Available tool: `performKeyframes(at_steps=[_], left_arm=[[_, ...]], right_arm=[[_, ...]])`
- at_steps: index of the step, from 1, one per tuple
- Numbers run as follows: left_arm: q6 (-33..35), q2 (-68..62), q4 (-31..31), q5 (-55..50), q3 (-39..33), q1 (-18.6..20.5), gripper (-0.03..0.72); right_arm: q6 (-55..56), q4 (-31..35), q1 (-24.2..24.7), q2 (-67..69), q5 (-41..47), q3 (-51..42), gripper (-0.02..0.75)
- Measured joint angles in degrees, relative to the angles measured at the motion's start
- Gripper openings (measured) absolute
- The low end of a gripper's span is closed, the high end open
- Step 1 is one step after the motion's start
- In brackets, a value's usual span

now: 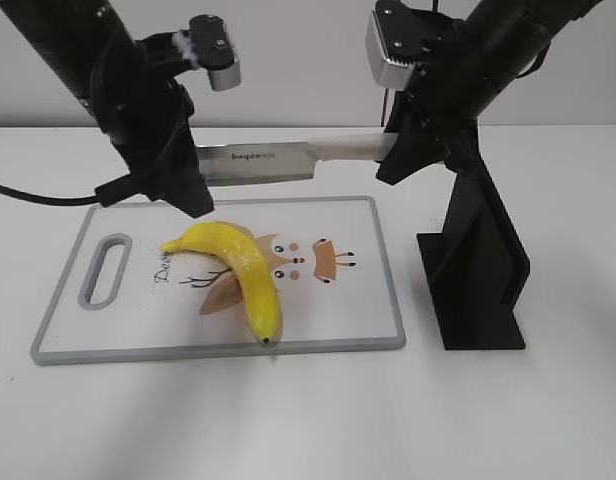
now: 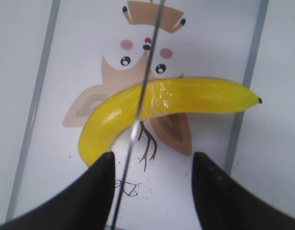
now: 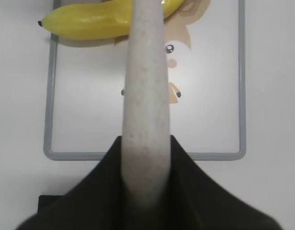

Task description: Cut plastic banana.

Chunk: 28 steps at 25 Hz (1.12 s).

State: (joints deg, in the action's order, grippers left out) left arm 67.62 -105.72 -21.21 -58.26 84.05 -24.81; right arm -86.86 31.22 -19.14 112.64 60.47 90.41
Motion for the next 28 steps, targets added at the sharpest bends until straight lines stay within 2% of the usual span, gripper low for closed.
performKeyframes(at_steps=[1, 2, 5, 8, 10, 17, 19, 24, 28], left_arm=[[-0.81, 0.00, -0.46, 0.79, 0.00, -0.05, 0.528], [-1.80, 0.00, -0.74, 1.66, 0.00, -0.07, 0.588], [-3.06, 0.66, -0.81, 2.49, -0.06, -0.08, 0.632], [-4.31, 2.70, -0.60, 2.97, -0.06, -0.08, 0.635], [-7.57, 4.72, -0.34, 3.99, 0.10, 0.36, 0.634], [-25.67, 10.87, 1.74, 4.60, 1.61, 6.90, 0.611], [-30.85, 12.11, 4.09, 3.49, 1.66, 8.86, 0.599], [-46.18, 13.18, 13.14, -5.23, 1.66, 12.72, 0.590], [-51.85, 13.18, 17.11, -10.84, 1.66, 14.53, 0.588]], right_arm=[[0.16, 0.00, 0.00, 0.00, -0.33, 0.00, 0.169], [0.31, 0.00, 0.00, 0.00, -0.33, 0.00, 0.169], [0.31, 0.05, 0.00, 0.00, -0.21, 0.00, 0.169], [0.74, 0.05, 0.00, 0.00, -0.02, 0.00, 0.169], [2.02, 0.00, 0.00, 0.00, 0.53, 0.00, 0.169], [8.82, -3.38, 0.00, -1.98, 3.32, 0.00, 0.169], [13.58, -3.88, 0.00, -3.32, 4.11, 0.00, 0.169], [34.45, -4.69, 0.00, -5.90, 5.34, 0.00, 0.169], [45.47, -6.46, 0.00, -7.33, 8.76, 0.00, 0.169]])
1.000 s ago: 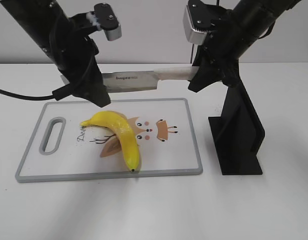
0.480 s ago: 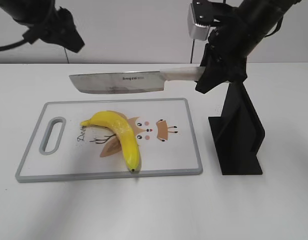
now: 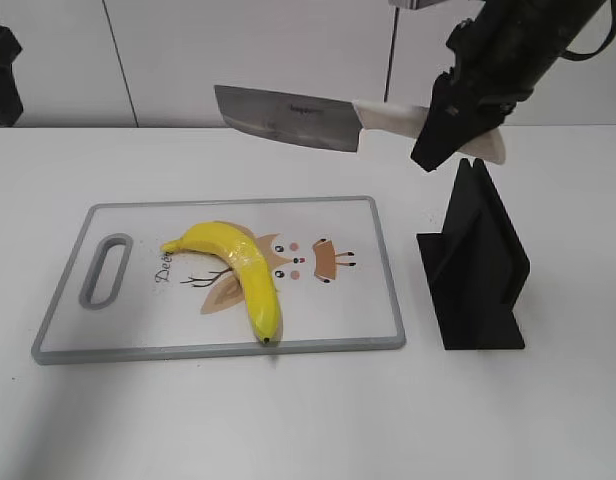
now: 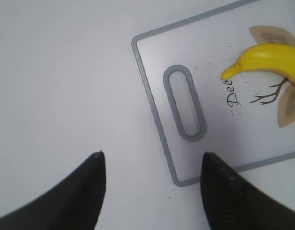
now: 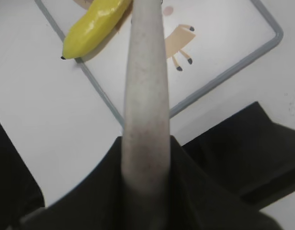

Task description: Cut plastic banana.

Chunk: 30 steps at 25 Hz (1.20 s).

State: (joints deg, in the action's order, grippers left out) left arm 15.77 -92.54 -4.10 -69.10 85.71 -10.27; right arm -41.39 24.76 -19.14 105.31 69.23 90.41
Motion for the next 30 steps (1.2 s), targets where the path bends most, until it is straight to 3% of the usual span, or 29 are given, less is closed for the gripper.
performKeyframes(at_steps=[5, 10, 15, 22, 30], left_arm=[[-2.55, 2.92, -0.42, -0.34, -3.31, 0.17, 0.587], [-2.84, 10.76, -1.56, -0.45, -14.78, 0.17, 0.587], [-3.58, 21.09, -1.09, -0.64, -26.41, 0.21, 0.587], [-4.20, 38.16, -0.93, -0.38, -37.75, 0.21, 0.587], [-4.27, 63.02, -0.58, -0.25, -45.90, 0.21, 0.587]], right_arm=[[10.30, -0.19, 0.00, -4.33, 0.30, -2.25, 0.169], [18.14, -0.19, 0.00, -13.77, -0.31, -9.52, 0.169], [27.04, -1.05, 0.00, -24.37, -8.23, -19.17, 0.169], [41.69, -9.57, 0.00, -35.03, -18.03, -30.53, 0.169], [52.89, -17.50, 0.00, -38.87, -20.85, -38.25, 0.169]])
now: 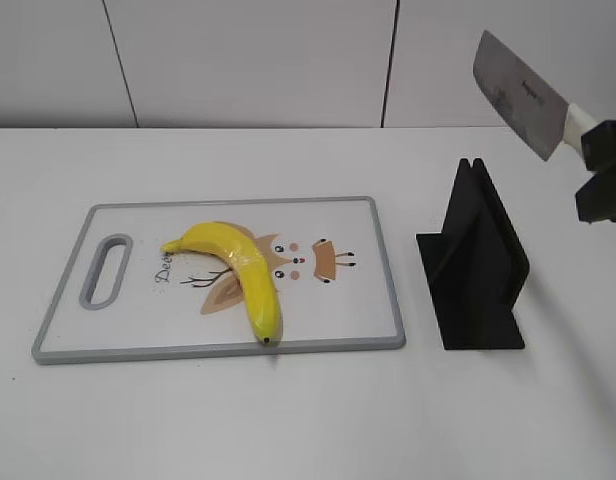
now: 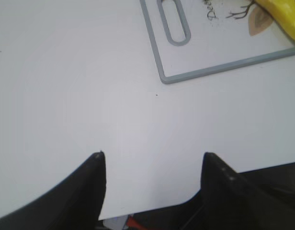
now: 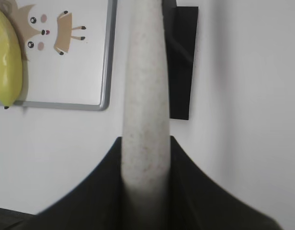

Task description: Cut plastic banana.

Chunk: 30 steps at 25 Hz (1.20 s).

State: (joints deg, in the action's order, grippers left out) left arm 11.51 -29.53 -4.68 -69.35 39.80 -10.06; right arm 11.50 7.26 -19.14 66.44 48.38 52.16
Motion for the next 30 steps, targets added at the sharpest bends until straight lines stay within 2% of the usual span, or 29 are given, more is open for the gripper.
performKeyframes(at_steps=[7, 11, 14, 20, 30], left_arm=[[-0.13, 21.55, 0.29, -0.06, -5.65, 0.00, 0.587], [-2.09, 29.16, 0.29, -0.38, -7.90, 0.00, 0.587], [-3.20, 29.85, 0.23, -0.65, -9.23, 0.07, 0.587], [-3.57, 29.85, 0.04, 5.81, -11.69, 0.07, 0.587], [-3.66, 29.85, -0.07, 6.96, -11.77, 0.07, 0.587]], right_arm=[[1.70, -0.25, 0.00, 0.00, -2.81, -1.91, 0.169], [2.14, -0.38, 0.00, 0.89, -3.53, -2.18, 0.169], [2.20, -0.36, 0.00, 2.89, -3.72, -2.18, 0.169], [2.20, -0.37, 0.00, 7.63, -3.95, -2.18, 0.169], [2.05, -0.50, 0.00, 12.41, -6.01, -2.18, 0.169]])
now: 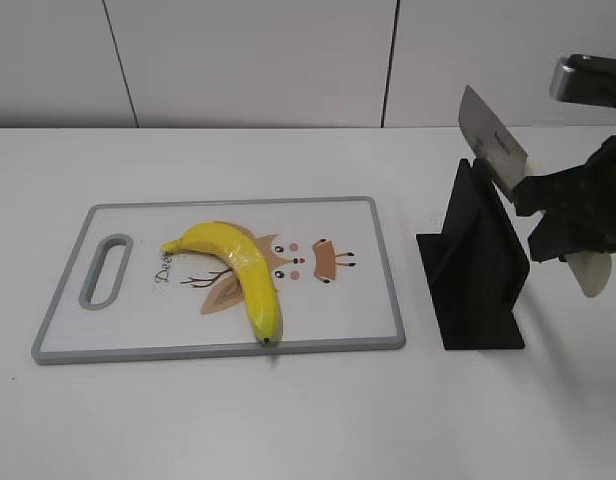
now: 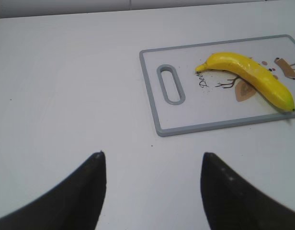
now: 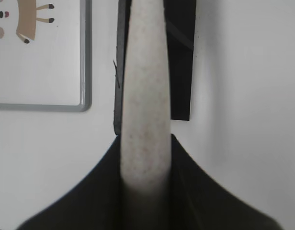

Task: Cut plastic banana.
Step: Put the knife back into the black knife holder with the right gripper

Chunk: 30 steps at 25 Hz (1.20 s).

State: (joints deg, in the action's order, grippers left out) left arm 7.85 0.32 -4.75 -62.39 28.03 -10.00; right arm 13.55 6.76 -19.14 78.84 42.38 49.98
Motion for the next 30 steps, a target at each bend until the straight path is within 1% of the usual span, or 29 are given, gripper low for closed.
performKeyframes(at_steps=[6, 14, 30], left_arm=[[0.00, 0.00, 0.00, 0.00, 0.00, 0.00, 0.587], [0.00, 0.00, -0.01, 0.00, 0.00, 0.00, 0.585], [0.00, 0.00, -0.07, 0.00, 0.00, 0.00, 0.585]], right_arm=[[-1.02, -0.38, 0.00, 0.76, 0.00, 0.00, 0.169], [-1.02, -0.55, 0.00, -3.87, 0.27, 0.10, 0.169], [-2.80, -0.18, 0.00, -2.57, 0.51, 0.10, 0.168]])
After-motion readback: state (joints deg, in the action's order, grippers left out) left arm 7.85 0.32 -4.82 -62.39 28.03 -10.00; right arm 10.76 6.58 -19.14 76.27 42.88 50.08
